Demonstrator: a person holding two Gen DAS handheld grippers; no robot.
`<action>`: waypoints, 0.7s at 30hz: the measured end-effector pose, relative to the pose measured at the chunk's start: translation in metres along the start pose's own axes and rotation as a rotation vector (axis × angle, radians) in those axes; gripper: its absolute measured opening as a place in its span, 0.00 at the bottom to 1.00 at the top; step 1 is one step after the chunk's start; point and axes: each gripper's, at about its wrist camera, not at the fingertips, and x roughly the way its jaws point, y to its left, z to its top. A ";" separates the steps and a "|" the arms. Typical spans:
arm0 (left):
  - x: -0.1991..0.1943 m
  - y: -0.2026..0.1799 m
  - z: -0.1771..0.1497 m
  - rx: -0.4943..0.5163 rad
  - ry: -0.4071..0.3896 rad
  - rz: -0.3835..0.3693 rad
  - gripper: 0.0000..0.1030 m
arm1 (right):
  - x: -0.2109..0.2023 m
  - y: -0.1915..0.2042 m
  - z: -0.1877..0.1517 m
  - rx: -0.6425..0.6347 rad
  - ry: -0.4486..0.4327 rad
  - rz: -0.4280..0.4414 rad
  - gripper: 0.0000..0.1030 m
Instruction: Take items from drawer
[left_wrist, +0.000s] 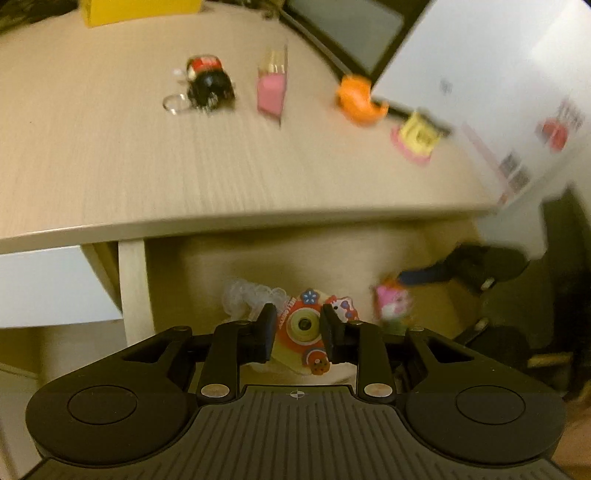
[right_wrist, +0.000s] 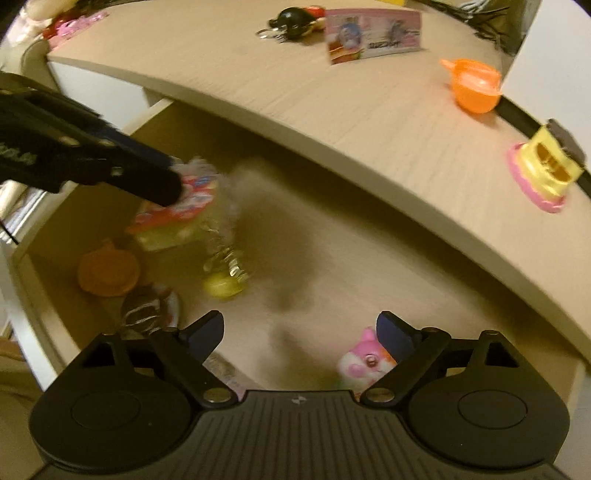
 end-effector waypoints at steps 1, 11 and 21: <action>0.003 -0.005 -0.001 0.049 0.004 0.017 0.26 | 0.002 0.000 -0.001 -0.004 0.007 -0.001 0.88; -0.003 -0.015 -0.001 0.298 0.068 -0.014 0.26 | -0.001 -0.038 -0.014 0.123 0.026 -0.101 0.88; 0.053 -0.012 -0.003 0.379 0.356 0.100 0.27 | -0.005 -0.060 -0.031 0.243 0.008 -0.130 0.88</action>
